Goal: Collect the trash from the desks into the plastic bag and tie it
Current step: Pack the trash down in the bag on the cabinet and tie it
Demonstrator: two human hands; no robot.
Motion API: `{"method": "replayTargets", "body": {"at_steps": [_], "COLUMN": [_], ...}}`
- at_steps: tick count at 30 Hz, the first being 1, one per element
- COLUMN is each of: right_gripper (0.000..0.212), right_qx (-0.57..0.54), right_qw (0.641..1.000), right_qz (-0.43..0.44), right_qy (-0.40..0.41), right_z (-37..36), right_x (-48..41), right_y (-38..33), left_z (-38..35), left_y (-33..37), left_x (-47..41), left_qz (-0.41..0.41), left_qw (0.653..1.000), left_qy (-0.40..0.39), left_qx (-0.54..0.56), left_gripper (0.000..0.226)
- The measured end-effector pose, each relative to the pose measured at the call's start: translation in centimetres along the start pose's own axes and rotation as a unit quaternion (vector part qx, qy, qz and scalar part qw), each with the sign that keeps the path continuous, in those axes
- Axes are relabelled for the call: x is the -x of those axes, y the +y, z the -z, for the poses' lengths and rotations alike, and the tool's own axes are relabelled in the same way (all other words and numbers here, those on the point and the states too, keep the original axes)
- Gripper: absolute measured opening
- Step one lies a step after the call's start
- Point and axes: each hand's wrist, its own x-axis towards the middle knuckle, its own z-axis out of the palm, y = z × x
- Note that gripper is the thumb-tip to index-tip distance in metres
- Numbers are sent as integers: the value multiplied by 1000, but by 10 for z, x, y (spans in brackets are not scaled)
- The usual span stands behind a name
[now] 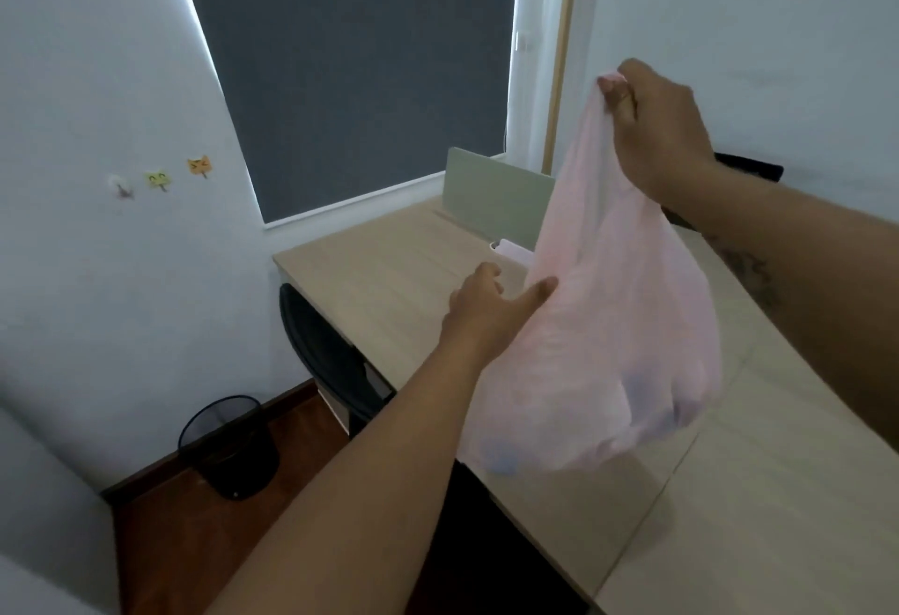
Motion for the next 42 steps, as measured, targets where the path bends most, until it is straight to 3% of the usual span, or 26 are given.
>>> {"method": "replayTargets", "body": {"at_steps": [2, 4, 9, 15, 18, 20, 23, 26, 33, 35, 38, 42], "right_gripper": [34, 37, 28, 41, 39, 38, 35, 24, 22, 22, 24, 29], "right_qx": [-23, -36, -61, -116, -139, -163, -199, -223, -232, -243, -264, -287], "right_qw": [999, 998, 991, 982, 977, 971, 960, 950, 930, 924, 911, 887], "right_qz": [30, 59, 114, 144, 163, 177, 193, 209, 244, 243, 251, 272], "right_qy": [9, 11, 23, 26, 13, -5, -35, -67, -146, -166, -195, -238], "right_z": [7, 9, -3, -41, -70, -94, -137, -187, -300, -329, -372, -432], "right_x": [-16, -29, -50, -68, -63, -52, -28, 0, 74, 93, 115, 140], "right_y": [-18, -37, -93, -201, -266, -311, -383, -456, -634, -680, -740, -812], "left_z": [13, 39, 128, 284, 370, 424, 499, 572, 714, 749, 791, 837], "left_y": [8, 7, 0, -13, -29, -44, -75, -118, -209, -231, -265, -312], "left_x": [-9, -14, -6, 16, 47, 75, 121, 165, 255, 281, 323, 363], "left_qz": [-21, -42, -15, 54, 69, 83, 118, 191, 242, 259, 257, 270], "left_qw": [999, 993, 970, 925, 889, 858, 816, 795, 747, 726, 697, 675], "left_qy": [12, 56, 230, 376, 449, 484, 499, 501, 612, 627, 625, 618], "left_qx": [-46, -96, -80, -7, -59, -150, -267, -285, -92, -116, -241, -299], "left_gripper": [39, 20, 18, 31, 34, 29, 25, 24, 38, 34, 19, 26]}}
